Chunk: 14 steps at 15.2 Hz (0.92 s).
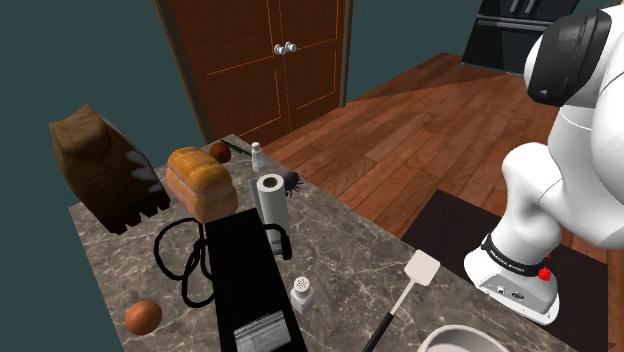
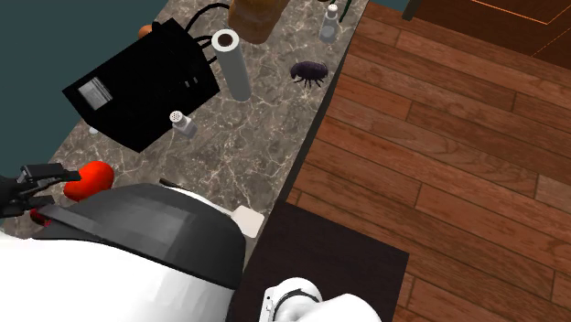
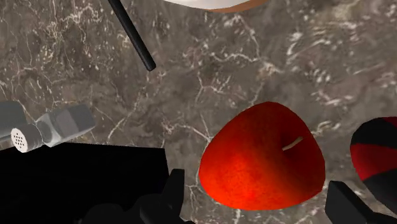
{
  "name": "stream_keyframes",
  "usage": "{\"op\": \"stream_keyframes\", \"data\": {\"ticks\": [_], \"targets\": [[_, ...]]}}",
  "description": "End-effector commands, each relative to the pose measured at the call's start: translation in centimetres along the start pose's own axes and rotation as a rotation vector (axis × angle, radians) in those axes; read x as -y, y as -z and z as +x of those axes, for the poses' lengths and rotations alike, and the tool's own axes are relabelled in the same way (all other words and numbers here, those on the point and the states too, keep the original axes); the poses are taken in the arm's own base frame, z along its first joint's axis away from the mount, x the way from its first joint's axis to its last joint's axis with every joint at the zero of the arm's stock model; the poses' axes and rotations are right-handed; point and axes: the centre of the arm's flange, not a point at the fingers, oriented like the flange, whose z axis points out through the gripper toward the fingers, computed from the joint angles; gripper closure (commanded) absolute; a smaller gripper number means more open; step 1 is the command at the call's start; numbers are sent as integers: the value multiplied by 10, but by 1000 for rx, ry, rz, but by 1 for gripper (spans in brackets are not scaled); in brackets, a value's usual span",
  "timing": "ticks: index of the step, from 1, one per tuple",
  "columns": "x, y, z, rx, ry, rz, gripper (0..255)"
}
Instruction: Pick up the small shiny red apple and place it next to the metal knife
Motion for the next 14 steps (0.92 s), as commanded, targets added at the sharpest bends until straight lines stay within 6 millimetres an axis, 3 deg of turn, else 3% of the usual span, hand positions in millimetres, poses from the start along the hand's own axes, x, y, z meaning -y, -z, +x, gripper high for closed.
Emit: {"op": "stream_keyframes", "data": {"ticks": [1,8,14], "targets": [[20,13,-14,25,19,-76,0],[17,-24,-15,25,19,-76,0],[16,-27,-15,25,19,-76,0]]}}
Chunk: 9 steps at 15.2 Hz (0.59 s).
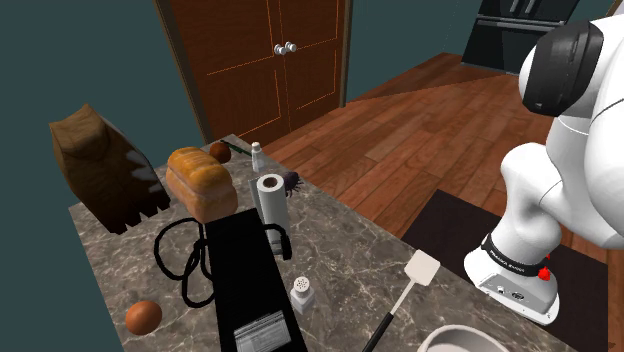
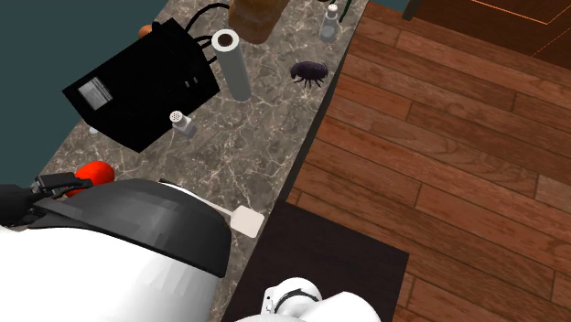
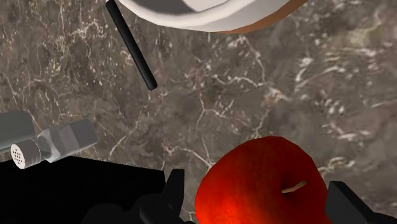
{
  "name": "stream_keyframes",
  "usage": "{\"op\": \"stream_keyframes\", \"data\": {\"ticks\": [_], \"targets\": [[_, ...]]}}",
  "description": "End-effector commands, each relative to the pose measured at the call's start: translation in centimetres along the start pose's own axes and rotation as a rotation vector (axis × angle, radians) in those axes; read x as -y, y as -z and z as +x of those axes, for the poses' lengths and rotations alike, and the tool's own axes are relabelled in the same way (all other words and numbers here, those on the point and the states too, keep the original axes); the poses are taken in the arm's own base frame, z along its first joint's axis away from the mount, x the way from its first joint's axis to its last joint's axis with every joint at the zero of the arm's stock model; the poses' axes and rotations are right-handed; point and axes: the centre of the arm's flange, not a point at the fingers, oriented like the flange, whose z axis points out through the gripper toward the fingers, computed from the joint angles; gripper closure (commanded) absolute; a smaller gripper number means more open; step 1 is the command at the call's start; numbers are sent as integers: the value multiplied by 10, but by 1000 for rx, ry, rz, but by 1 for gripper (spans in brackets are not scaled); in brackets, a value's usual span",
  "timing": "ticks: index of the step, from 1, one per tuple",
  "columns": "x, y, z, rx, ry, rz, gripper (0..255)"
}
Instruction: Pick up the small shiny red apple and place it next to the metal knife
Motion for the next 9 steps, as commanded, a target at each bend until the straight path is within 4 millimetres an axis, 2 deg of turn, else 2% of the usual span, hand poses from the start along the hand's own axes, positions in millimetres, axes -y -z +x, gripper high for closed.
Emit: {"op": "stream_keyframes", "data": {"ticks": [1,2,3,9], "targets": [[0,0,0,0,0,0,0],[0,0,0,0,0,0,0],[0,0,0,0,0,0,255],[0,0,0,0,0,0,255]]}}
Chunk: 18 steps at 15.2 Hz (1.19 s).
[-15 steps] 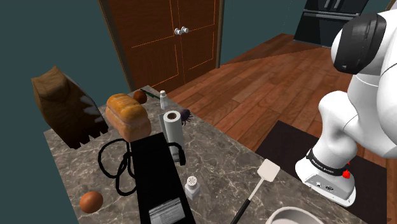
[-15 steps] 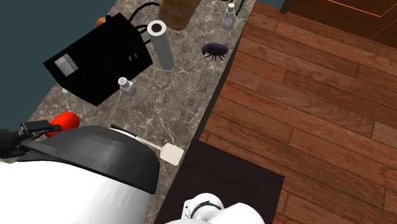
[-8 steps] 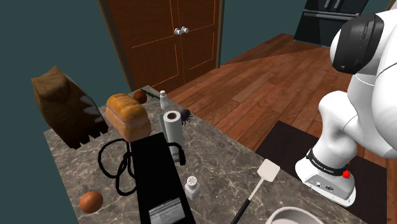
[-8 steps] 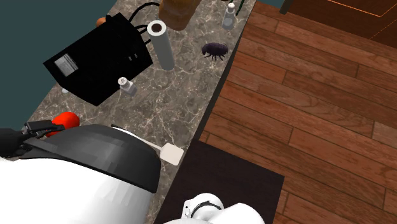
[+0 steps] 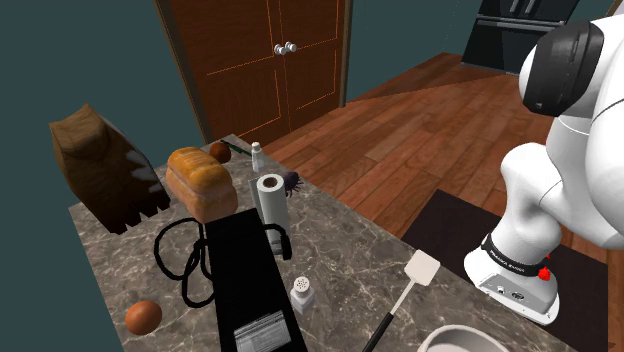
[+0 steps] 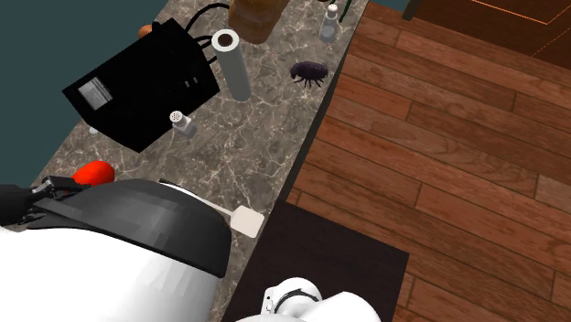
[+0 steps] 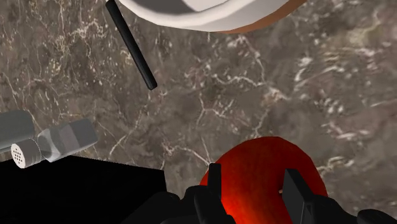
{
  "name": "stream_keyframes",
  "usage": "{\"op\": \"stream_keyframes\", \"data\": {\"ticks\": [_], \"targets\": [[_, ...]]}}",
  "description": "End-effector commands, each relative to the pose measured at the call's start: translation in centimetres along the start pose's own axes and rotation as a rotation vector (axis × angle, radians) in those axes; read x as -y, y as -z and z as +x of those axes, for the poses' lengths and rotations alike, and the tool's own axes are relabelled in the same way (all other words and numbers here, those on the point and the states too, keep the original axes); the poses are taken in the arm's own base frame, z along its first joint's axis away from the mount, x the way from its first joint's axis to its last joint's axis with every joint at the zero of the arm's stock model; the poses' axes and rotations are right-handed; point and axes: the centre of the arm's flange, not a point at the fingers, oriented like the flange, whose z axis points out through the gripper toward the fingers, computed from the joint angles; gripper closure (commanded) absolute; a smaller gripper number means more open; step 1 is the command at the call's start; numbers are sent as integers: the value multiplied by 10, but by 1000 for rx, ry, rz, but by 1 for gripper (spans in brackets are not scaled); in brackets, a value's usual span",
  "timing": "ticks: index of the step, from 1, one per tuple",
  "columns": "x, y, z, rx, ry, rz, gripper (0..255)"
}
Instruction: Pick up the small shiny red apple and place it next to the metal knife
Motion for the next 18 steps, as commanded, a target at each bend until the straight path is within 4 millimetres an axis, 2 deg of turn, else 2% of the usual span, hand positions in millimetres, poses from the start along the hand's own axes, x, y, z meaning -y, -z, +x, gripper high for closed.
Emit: {"op": "stream_keyframes", "data": {"ticks": [1,3,18], "targets": [[0,-1,0,1,0,-1,255],[0,-1,0,1,0,-1,255],[-33,71,5,1,0,-1,255]]}}
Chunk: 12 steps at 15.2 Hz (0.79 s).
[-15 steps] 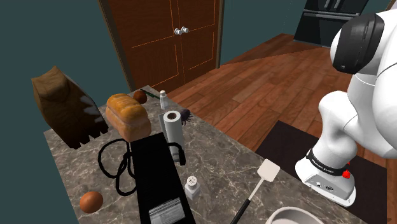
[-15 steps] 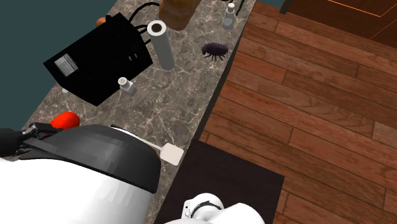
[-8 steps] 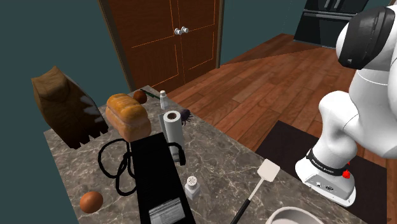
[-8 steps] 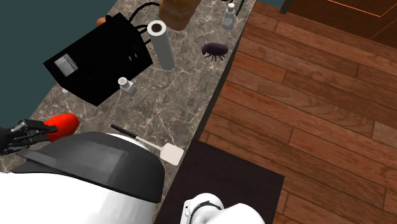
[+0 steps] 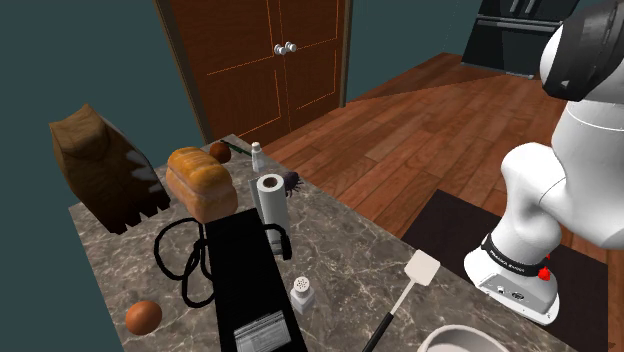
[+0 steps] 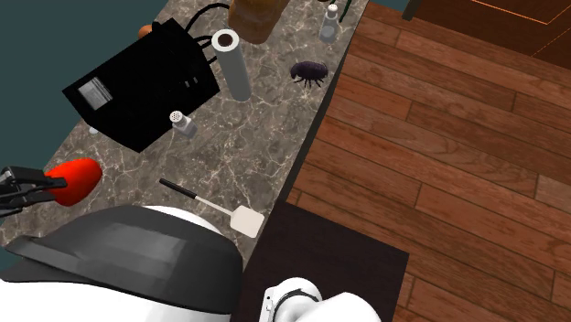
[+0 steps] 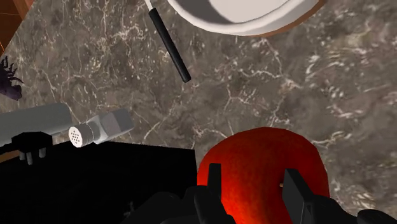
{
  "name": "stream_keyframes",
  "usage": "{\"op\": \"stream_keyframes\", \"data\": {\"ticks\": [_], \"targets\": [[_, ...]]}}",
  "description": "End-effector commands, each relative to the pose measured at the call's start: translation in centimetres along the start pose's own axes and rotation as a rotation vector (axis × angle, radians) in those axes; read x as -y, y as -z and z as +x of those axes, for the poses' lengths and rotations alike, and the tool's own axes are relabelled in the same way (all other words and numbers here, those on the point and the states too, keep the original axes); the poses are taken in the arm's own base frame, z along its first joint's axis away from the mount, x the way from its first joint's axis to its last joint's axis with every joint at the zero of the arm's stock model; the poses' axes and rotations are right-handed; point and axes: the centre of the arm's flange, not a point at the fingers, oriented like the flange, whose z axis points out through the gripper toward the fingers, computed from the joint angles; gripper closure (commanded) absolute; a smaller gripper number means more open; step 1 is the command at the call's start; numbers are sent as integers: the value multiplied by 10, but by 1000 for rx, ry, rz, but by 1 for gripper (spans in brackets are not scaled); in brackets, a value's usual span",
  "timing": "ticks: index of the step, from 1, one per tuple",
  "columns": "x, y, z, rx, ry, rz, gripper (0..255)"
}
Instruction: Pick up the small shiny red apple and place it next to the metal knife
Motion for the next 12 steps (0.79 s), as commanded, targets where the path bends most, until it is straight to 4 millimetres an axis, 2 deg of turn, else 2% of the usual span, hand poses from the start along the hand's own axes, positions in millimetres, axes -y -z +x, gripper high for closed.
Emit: {"op": "stream_keyframes", "data": {"ticks": [1,12], "targets": [[-5,10,1,0,0,0,255],[-30,63,4,0,0,0,255]]}}
